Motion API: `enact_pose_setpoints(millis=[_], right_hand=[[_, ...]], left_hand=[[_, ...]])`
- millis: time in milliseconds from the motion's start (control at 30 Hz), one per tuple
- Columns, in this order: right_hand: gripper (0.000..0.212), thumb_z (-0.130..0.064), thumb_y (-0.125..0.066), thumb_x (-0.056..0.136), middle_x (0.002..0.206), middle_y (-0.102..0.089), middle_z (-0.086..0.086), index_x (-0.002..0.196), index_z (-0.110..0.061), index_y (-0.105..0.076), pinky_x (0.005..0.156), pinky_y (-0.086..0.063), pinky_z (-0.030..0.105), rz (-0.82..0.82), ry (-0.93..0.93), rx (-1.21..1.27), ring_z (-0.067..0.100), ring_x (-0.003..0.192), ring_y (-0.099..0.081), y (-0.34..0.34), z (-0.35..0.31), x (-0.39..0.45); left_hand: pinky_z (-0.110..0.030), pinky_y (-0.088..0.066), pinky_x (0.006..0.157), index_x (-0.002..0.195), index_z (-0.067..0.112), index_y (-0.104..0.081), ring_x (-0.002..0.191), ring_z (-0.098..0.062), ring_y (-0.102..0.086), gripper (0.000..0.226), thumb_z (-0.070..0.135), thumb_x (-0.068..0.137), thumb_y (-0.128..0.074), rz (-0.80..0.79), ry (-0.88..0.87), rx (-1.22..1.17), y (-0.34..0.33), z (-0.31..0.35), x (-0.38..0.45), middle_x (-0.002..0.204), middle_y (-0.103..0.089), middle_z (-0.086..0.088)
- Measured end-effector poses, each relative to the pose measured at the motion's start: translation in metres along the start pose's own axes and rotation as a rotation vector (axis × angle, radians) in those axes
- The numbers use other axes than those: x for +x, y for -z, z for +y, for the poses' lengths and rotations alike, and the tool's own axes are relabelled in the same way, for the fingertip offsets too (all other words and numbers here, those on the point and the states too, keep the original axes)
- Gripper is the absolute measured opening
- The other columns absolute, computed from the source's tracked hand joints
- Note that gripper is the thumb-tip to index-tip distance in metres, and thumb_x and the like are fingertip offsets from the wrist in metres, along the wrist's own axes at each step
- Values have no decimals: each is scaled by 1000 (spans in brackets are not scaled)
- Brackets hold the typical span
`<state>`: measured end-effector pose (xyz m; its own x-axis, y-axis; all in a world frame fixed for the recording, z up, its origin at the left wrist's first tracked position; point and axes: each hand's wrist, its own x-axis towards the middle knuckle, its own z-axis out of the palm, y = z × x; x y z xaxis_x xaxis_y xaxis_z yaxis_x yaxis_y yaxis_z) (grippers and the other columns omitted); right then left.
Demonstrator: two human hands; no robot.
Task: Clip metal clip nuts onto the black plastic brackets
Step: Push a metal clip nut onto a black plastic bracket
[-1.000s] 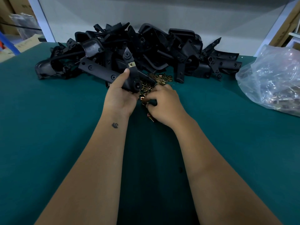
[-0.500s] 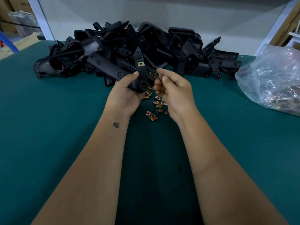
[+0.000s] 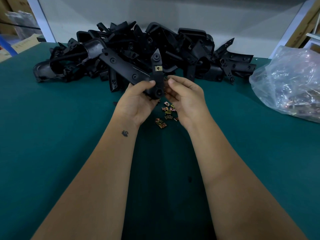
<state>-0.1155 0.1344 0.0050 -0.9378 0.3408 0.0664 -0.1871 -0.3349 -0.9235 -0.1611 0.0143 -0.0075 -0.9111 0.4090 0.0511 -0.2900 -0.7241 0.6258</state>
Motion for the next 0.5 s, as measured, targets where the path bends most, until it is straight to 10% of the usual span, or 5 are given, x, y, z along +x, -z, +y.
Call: enact_pose_setpoints(millis=[500], right_hand=[[15, -3, -64, 88, 71, -70, 0, 77, -13, -66, 61, -51, 23, -85, -125, 57, 10, 64, -65, 0, 3, 1]], left_hand=[[-29, -56, 79, 122, 9, -47, 95, -21, -65, 34, -4, 91, -53, -47, -31, 19, 0, -1, 0, 103, -65, -9]])
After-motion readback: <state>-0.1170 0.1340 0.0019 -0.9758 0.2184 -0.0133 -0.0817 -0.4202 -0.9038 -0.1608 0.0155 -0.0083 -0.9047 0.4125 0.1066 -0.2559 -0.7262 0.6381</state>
